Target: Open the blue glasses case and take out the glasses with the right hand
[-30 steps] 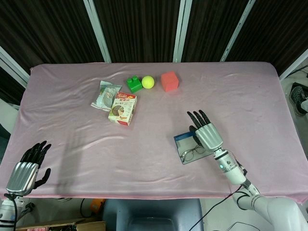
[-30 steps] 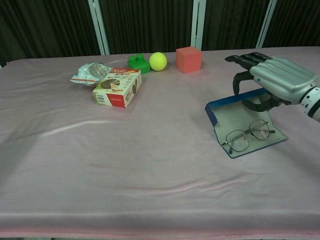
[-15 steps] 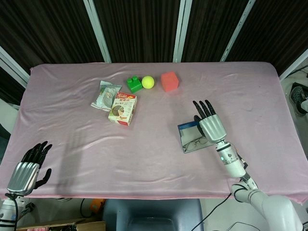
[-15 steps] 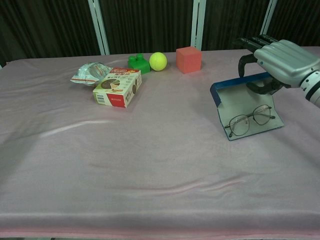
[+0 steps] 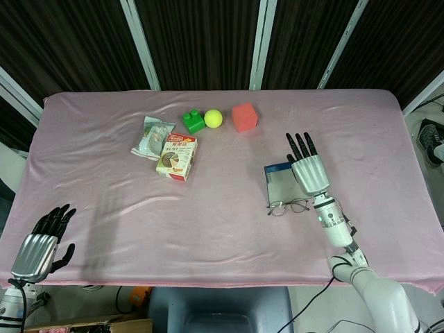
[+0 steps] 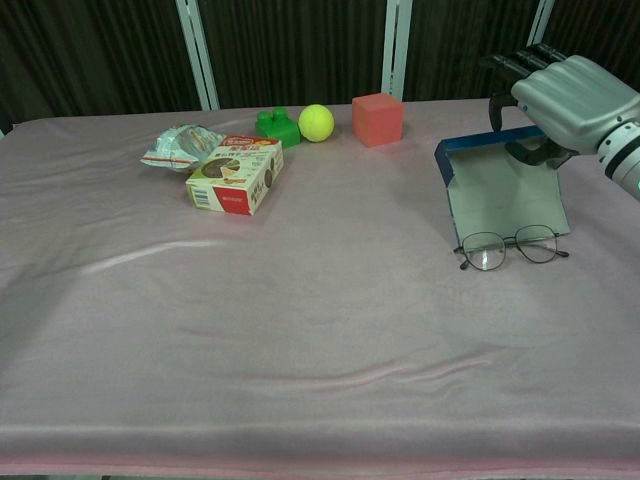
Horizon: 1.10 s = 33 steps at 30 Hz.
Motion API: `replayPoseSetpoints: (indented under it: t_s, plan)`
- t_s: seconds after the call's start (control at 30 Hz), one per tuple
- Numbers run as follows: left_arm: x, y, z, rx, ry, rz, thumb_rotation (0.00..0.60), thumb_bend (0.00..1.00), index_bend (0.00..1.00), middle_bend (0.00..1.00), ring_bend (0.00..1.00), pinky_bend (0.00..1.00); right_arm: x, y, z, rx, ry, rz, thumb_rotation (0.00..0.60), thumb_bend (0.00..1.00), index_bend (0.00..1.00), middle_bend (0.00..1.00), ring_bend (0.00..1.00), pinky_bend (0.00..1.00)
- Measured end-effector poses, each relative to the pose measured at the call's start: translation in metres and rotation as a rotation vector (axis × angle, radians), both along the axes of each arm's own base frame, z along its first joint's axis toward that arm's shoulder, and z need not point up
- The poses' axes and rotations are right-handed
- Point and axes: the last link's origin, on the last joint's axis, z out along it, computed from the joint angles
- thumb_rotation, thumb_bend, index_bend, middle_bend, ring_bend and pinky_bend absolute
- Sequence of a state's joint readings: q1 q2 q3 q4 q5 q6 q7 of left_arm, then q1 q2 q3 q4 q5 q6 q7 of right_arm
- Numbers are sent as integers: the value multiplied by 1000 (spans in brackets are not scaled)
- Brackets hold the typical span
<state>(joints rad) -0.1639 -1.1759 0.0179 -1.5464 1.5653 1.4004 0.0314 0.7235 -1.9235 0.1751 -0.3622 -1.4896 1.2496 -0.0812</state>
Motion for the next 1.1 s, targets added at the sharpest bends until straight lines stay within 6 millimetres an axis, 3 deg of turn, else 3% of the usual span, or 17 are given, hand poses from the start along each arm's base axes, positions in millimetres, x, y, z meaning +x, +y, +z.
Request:
replayPoseSetpoints:
  t_s: [0.23,0.33,0.47,0.67,0.83,1.1]
  plan:
    - [0,1,-1,-3,3,3,600,422,0,3,1,138,-6,-19,9,-37,34,-86,600,510,662,141,86,0]
    - [0,1,-2,-6,6,5,600,422,0,3,1,138,-10,-23,9,-35,35,-130,600,511,545,141,86,0]
    - [0,1,-4,-11,9,7,600,422,0,3,0,138,-21,-28,6,-4,36,-213,600,511,298,118,57,0]
    - [-2,3,-1,3,3,28,600,421,0,3,1,139,-34,-29,6,34,28,-295,600,511,186,52,34,0]
    - [-3,4,0,15,5,33,600,421,0,3,1,142,-36,-21,8,52,11,-268,600,511,268,39,34,0]
    - [-2,4,2,29,7,29,600,422,0,3,1,142,-23,19,13,159,-51,-93,600,511,539,35,25,0]
